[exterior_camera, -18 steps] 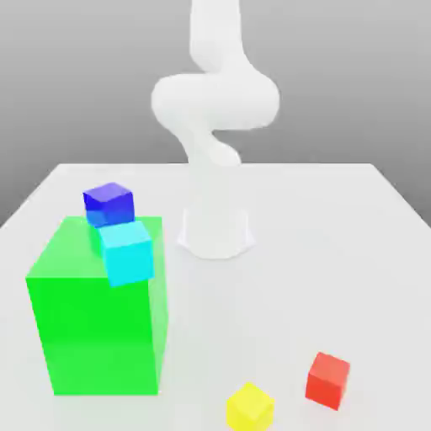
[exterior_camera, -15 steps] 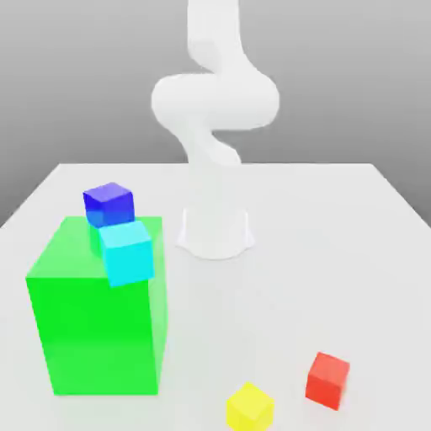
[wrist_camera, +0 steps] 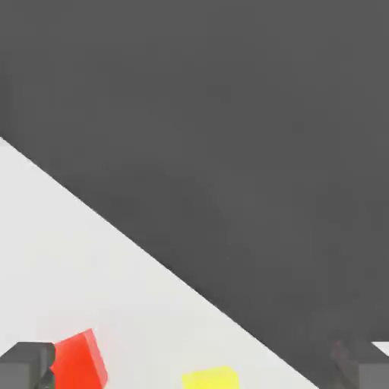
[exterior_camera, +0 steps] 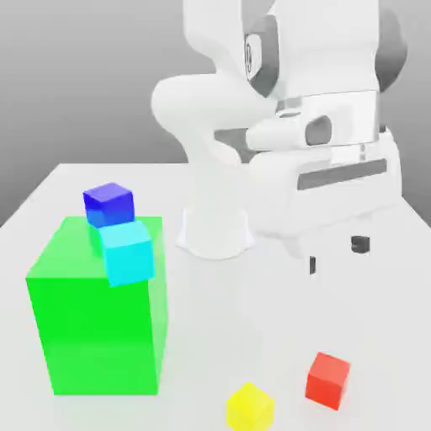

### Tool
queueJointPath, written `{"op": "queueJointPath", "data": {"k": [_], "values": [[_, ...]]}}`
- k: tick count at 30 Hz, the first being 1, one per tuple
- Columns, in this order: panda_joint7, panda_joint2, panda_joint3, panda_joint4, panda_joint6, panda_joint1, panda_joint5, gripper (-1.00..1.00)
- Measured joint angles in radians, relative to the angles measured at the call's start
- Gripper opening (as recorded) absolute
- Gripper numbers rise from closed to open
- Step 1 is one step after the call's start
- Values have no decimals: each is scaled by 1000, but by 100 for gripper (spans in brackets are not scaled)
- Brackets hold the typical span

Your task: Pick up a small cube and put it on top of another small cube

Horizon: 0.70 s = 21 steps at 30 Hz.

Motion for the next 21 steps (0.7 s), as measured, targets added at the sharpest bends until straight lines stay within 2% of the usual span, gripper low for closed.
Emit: {"op": "queueJointPath", "data": {"k": [6,11,12,18,21], "values": [[-121,218,27,-51,96,41,-40,0],[-126,399,16,-34,227,59,-73,0],[-123,435,12,-27,256,63,-77,-100],[-120,453,10,-24,268,65,-80,-100],[-125,392,18,-36,219,58,-74,-100]]}}
